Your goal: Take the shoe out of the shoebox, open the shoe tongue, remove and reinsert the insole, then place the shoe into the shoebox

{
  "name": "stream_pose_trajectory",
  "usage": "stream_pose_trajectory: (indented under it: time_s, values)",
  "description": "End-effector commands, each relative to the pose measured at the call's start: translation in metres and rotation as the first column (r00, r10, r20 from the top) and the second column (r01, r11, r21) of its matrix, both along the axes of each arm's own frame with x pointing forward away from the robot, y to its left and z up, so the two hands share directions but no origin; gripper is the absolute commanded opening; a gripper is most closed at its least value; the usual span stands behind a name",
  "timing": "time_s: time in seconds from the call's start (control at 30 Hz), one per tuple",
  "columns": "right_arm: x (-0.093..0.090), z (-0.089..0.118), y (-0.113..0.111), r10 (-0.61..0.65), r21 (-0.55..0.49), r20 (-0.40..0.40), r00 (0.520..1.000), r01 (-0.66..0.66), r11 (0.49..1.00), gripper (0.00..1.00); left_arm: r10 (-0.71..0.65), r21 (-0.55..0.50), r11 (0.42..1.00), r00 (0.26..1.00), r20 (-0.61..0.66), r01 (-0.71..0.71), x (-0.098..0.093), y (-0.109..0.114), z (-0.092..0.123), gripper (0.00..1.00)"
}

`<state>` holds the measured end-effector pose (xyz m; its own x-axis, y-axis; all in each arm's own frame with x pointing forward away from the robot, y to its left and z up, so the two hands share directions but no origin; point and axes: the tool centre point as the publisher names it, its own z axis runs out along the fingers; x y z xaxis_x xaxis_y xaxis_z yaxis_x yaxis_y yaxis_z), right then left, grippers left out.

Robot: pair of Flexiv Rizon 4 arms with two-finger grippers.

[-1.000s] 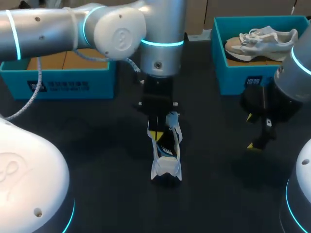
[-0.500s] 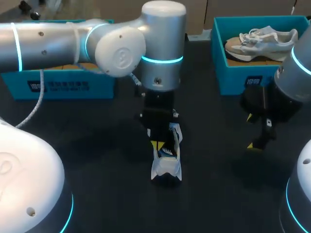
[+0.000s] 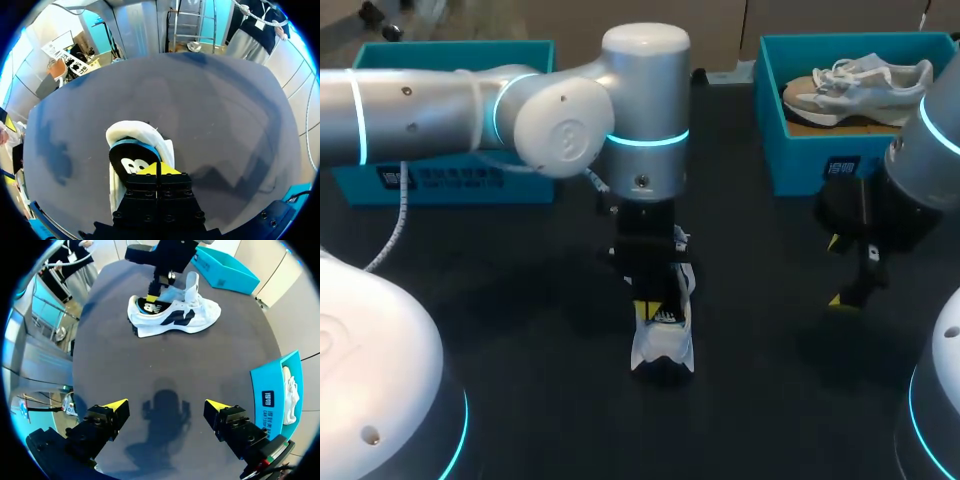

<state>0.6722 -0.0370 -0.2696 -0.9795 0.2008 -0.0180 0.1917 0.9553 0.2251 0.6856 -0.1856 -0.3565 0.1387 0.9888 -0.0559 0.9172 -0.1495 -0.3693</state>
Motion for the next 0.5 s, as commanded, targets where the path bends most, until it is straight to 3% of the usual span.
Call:
stream_pose_trajectory:
  time_s: [0.03,0.2,0.5]
  values:
    - [-0.001,0.000,0.000,0.000,-0.001,0.002,1.000,0.000,1.000,1.00,0.000,-0.015,1.000,1.000,0.002,0.000,0.001,-0.003,0.013,0.00]
    - [-0.001,0.000,0.000,0.000,-0.001,0.002,1.000,0.000,1.000,1.00,-0.005,-0.042,0.999,1.000,-0.015,0.005,-0.007,-0.006,0.025,0.00]
    - [-0.001,0.000,0.000,0.000,-0.001,0.002,1.000,0.000,1.000,1.00,-0.034,-0.035,0.999,0.999,-0.032,0.033,-0.026,-0.011,0.004,0.00]
